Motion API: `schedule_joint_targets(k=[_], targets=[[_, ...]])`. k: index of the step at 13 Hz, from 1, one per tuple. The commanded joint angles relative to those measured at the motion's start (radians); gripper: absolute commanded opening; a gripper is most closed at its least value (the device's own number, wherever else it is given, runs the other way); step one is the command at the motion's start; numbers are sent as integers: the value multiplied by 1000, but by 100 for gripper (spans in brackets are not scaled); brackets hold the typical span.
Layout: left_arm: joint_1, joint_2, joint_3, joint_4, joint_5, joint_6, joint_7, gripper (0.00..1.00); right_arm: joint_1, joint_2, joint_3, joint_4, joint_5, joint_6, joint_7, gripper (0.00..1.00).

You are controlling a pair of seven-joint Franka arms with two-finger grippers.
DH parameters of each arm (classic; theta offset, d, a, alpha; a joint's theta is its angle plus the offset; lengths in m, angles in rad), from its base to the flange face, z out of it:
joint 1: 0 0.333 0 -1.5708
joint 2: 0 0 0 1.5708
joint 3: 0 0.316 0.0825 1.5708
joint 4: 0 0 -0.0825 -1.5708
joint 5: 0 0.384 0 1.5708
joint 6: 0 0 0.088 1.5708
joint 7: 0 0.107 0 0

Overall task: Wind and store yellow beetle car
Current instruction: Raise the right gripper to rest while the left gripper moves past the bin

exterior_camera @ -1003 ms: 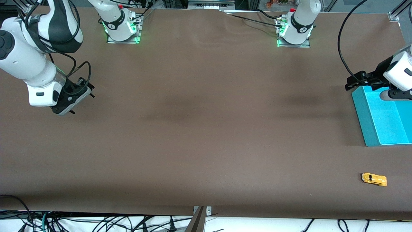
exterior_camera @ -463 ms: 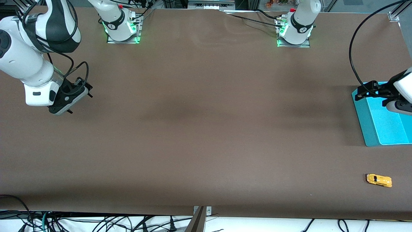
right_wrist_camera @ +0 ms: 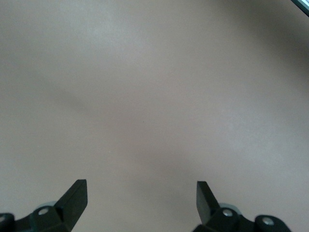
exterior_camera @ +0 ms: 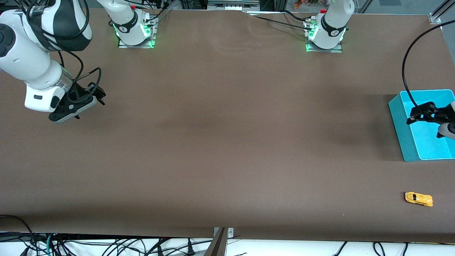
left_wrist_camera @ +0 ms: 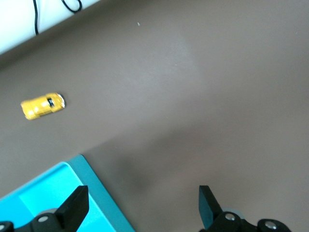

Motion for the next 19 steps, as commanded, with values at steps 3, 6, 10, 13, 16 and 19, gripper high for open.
schedule_joint_targets(k=[3,6,10,13,16,19], targets=[[115,136,-9,98,9,101,306,100,38,-41,-34,87,60,-201,153,100],[179,201,-9,96,0,234,527,100,40,-76,-70,158,72,-326,169,100],[261,322,-9,98,-74,431,867,100,80,-98,-178,178,143,-371,169,100],[265,368,-12,98,-74,555,1032,100,81,-81,-173,184,131,-371,200,100],[262,417,-15,98,-74,708,1149,100,83,-61,-169,195,132,-371,263,100],[264,475,-18,98,-75,839,1172,100,86,-61,-167,195,131,-362,263,100]])
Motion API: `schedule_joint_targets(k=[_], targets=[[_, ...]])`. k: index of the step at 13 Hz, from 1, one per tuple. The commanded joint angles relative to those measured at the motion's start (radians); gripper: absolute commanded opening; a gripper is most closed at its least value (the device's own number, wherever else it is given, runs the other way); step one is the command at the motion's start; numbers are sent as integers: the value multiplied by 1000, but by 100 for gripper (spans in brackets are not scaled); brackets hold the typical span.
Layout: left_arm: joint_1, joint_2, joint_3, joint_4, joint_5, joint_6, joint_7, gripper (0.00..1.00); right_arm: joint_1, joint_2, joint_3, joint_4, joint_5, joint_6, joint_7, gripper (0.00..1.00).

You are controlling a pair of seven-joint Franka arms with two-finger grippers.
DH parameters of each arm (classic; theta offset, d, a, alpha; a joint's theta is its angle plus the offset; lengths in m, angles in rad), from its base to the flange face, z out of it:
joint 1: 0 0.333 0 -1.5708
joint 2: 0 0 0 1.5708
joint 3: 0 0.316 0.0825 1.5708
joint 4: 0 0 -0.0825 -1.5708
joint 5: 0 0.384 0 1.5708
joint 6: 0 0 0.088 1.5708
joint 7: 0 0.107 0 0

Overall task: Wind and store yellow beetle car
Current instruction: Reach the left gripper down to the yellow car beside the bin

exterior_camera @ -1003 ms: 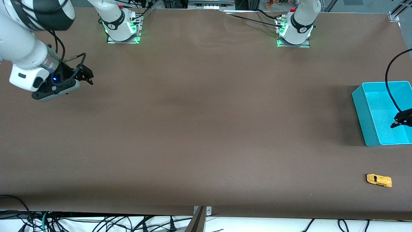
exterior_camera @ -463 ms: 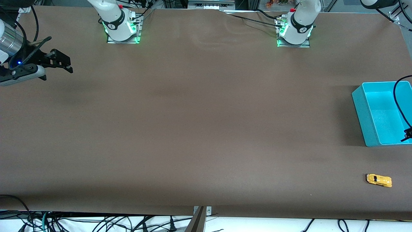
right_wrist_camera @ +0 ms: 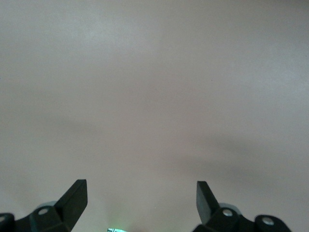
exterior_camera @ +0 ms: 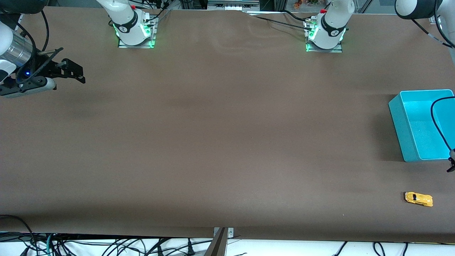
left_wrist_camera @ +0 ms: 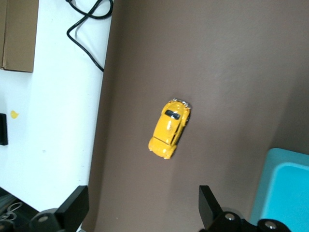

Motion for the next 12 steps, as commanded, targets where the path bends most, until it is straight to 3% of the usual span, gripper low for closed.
schedule_joint_targets(k=[1,4,6,8,12], targets=[[-2,57,-3,48,-32,43,45,100,12,11,-3,28,8,-9,21,100],[1,82,-3,32,-42,28,46,100,30,11,-3,28,-19,0,24,100],[-10,122,-3,66,-42,44,31,100,32,6,-3,37,-85,0,25,100],[-35,177,-1,133,-41,67,31,100,29,6,4,40,-93,-5,45,100],[-32,257,3,160,-39,70,40,100,27,6,3,41,-82,-8,57,100]])
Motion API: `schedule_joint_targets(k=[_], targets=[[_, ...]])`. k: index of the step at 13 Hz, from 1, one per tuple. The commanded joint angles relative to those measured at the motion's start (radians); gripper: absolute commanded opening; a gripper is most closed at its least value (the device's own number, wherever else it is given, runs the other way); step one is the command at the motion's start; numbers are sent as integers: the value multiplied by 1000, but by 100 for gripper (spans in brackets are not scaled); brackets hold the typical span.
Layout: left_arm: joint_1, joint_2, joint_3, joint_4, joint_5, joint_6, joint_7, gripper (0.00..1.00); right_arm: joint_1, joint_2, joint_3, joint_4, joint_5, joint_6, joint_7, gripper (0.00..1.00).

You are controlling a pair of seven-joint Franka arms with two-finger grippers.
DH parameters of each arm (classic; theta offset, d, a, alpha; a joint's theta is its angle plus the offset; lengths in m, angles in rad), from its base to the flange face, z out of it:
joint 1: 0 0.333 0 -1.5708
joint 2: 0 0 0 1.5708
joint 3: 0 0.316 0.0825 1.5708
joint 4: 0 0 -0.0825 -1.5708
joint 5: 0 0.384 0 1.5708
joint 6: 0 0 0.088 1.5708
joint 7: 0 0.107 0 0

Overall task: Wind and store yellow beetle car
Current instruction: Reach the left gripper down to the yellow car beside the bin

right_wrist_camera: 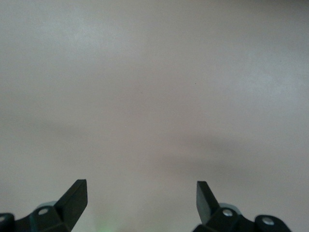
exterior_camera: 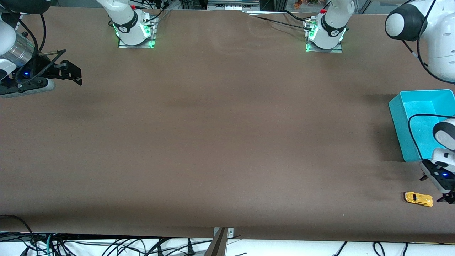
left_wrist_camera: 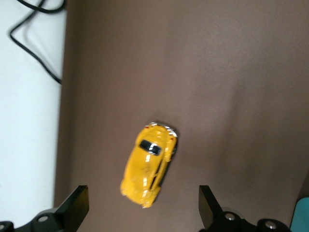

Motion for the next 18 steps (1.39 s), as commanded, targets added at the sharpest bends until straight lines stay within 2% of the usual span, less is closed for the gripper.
schedule_joint_targets(k=[1,4,12,15,18], targets=[[-8,73,7,105,-35,2,33,100,7,7,3,25,-4,-14,27,100],[-7,139,11,125,-31,123,39,100,4,11,1,25,-3,-7,28,100],[-15,165,13,125,-27,129,97,100,5,25,-2,40,-1,-13,27,100],[-15,180,13,127,-27,166,97,100,10,36,-25,39,69,-20,18,100],[-15,194,11,127,-27,192,97,100,13,44,-25,37,71,-18,19,100]])
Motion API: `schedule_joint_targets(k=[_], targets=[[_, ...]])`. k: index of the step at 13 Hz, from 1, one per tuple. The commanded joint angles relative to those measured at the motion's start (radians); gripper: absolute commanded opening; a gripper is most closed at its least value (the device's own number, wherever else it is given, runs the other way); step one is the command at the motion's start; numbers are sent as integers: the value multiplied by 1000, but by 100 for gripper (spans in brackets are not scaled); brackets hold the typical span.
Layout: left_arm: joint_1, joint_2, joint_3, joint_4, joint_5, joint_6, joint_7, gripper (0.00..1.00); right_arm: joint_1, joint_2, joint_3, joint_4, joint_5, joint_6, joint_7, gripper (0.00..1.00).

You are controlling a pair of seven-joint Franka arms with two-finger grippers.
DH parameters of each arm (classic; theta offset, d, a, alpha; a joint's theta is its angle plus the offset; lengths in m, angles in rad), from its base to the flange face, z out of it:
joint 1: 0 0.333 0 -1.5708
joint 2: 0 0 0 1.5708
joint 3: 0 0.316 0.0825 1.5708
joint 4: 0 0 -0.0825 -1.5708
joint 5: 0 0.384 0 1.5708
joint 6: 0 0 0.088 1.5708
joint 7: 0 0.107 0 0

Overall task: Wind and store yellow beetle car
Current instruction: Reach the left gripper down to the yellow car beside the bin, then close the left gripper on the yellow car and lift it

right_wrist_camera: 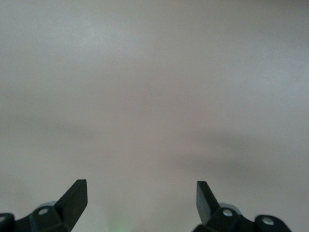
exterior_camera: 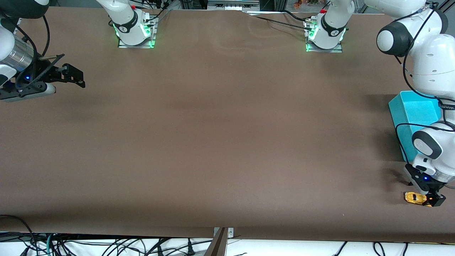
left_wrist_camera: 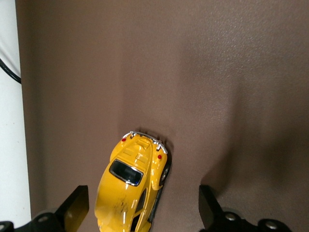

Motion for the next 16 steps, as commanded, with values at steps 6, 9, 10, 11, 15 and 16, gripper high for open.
schedule_joint_targets(k=[6,9,10,11,15,16], targets=[[-5,51,6,53,-29,33,33,72,13,14,-10,28,16,-18,8,100],[-5,51,6,53,-29,35,33,51,13,14,-10,28,16,-19,6,100],[-5,51,6,53,-29,35,33,49,13,14,-11,28,16,-19,8,100],[-5,49,6,53,-29,35,33,41,13,14,-11,28,16,-19,6,100],[-5,29,3,53,-29,35,39,31,13,12,-11,28,16,-19,3,100],[-5,17,1,53,-29,33,39,31,13,9,-11,28,16,-19,2,100]])
